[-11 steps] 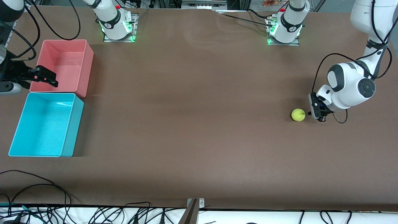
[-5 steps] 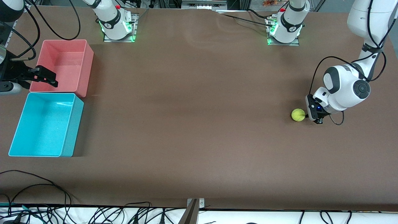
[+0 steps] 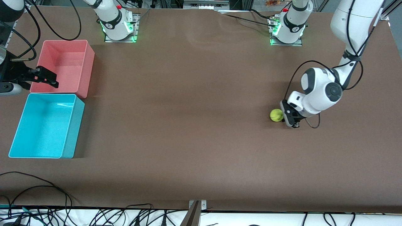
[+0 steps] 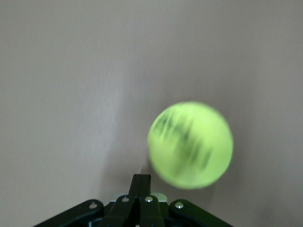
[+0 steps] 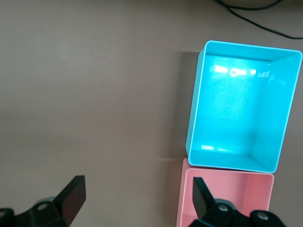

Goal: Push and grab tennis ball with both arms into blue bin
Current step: 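Push the tennis ball with the left gripper toward the cyan bin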

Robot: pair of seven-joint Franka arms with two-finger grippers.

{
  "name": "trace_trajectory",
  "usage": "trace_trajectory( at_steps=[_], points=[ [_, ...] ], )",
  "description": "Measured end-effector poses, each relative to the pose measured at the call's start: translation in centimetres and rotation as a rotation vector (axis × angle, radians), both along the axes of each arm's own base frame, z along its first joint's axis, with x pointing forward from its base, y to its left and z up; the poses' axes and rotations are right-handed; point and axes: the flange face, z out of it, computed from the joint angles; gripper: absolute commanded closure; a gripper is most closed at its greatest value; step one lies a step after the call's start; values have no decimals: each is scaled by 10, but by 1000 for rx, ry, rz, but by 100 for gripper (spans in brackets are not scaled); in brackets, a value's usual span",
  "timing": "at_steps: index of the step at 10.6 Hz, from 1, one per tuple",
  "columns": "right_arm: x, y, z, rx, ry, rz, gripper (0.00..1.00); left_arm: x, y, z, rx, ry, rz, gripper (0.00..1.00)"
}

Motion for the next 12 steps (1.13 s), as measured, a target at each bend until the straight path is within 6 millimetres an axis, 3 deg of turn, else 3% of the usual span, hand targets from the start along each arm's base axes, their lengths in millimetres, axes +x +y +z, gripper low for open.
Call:
trace_trajectory(
  at_steps=[1, 2, 9, 12],
  points=[
    [0, 0, 0, 0, 0, 0, 0, 2, -11, 3, -4, -2, 19, 100],
    [0, 0, 0, 0, 0, 0, 0, 2, -9, 3, -4, -2, 29, 100],
    [0, 0, 0, 0, 0, 0, 0, 10, 27, 8, 1, -16, 92, 98],
    [0, 0, 0, 0, 0, 0, 0, 14, 47, 17, 7, -30, 117, 73]
  ],
)
